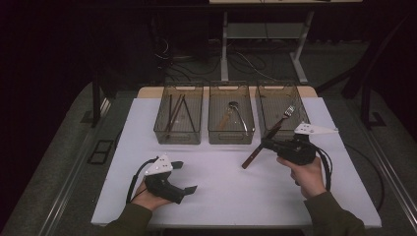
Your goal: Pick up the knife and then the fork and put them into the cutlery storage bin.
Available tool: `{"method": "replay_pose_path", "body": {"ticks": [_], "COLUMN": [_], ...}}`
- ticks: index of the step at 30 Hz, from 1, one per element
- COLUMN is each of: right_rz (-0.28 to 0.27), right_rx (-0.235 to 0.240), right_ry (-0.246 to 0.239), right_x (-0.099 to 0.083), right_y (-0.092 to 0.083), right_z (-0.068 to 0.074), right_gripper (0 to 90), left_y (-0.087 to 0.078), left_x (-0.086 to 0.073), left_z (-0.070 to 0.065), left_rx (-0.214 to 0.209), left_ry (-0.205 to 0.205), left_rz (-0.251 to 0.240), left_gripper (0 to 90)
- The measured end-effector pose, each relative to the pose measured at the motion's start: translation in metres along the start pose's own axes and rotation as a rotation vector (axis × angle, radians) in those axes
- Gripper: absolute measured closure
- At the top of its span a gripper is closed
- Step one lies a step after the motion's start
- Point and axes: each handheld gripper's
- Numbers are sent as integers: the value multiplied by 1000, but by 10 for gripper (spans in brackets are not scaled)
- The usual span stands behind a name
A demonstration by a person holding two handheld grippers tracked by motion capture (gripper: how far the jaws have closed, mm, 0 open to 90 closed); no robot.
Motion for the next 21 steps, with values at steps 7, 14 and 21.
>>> {"method": "replay_pose_path", "body": {"ticks": [7,14,21], "right_rz": [10,-3,-50], "right_rx": [-54,-95,-143], "right_ry": [17,47,64], "right_x": [3,5,9], "right_y": [-14,-34,-59], "right_z": [-12,-27,-41], "right_gripper": [896,896,896], "left_y": [-1,-1,-1], "left_x": [1,3,3], "left_z": [1,1,1], "left_rx": [3,9,15], "left_ry": [-14,-15,-17], "left_rz": [-4,-6,2], "left_gripper": [0,0,8]}}
Point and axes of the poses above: each handheld gripper's, and its own axes: y roughly forward along the jaws, x roughly out of its top, z roughly to its left, and after that the axes turned 12 degrees about z, right-handed
